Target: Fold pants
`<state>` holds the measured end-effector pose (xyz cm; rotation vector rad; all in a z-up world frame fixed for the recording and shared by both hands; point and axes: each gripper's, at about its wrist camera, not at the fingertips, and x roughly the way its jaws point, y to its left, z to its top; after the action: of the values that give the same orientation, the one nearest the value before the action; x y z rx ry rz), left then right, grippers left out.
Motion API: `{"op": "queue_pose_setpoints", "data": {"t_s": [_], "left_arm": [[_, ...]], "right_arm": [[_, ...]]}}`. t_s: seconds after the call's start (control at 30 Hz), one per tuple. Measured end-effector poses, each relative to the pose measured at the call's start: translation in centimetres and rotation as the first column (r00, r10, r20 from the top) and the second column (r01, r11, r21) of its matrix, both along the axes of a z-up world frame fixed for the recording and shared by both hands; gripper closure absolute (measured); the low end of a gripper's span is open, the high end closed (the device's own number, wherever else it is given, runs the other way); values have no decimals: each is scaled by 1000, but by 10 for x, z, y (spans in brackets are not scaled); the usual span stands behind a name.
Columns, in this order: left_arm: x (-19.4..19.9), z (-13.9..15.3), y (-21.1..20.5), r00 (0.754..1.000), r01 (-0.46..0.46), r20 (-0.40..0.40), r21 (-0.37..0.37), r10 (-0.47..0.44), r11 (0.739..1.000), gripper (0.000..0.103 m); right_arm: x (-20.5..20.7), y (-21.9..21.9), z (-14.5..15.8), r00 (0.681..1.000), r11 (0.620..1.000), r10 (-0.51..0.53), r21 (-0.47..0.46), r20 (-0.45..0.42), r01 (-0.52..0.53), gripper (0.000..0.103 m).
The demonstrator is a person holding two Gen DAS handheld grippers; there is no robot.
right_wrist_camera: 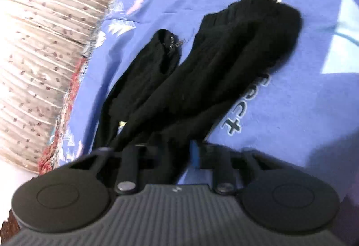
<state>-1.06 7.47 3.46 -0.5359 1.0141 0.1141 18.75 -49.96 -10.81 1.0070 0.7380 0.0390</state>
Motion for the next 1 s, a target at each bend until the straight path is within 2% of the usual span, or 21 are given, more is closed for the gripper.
{"op": "queue_pose_setpoints", "data": {"t_s": [0.03,0.13,0.23,0.3,0.33,0.4,0.47,0.57,0.67,0.73,0.8,0.87,0.93,1.0], "left_arm": [[0,2,1,1000,-2,-1,0,2,1000,56],[1,9,4,1000,-11,14,3,11,1000,55],[8,9,4,1000,6,9,18,-6,1000,54],[13,3,1,1000,27,-10,29,-27,999,54],[16,0,-1,999,37,-23,42,-36,998,53],[21,-8,-8,996,72,-55,97,-67,993,53],[24,-11,-14,993,105,-72,147,-95,984,53],[20,-1,-10,992,118,-54,123,-113,985,52],[16,22,10,994,101,28,75,-103,992,51],[22,41,24,993,65,85,122,-76,990,47],[38,55,37,992,27,116,185,-49,982,46],[57,63,47,991,-6,134,213,-23,977,45],[79,66,54,988,-31,152,215,-2,976,46],[96,65,55,988,-47,153,194,17,980,46]], "right_arm": [[-2,-2,7,1000,1000,-1,-8,-6,1,97],[-35,-18,44,995,997,-30,-69,96,36,98],[-65,-39,64,989,986,-78,-135,122,94,98],[-79,-49,65,988,966,-121,-218,95,140,98],[-77,-50,60,991,961,-117,-244,65,129,97],[-71,-49,41,998,974,-60,-220,-31,51,90],[-68,-46,33,995,981,14,-189,-98,-32,88],[-82,-57,50,994,973,43,-221,-99,-64,87],[-94,-73,85,999,966,47,-253,-15,-49,87],[-86,-76,110,995,963,55,-268,82,-31,87],[-66,-73,125,988,960,65,-278,138,-24,87],[-28,-64,129,983,959,88,-282,159,-40,79],[10,-53,123,980,951,114,-302,165,-60,51],[46,-38,113,981,927,127,-370,148,-64,42]]}}
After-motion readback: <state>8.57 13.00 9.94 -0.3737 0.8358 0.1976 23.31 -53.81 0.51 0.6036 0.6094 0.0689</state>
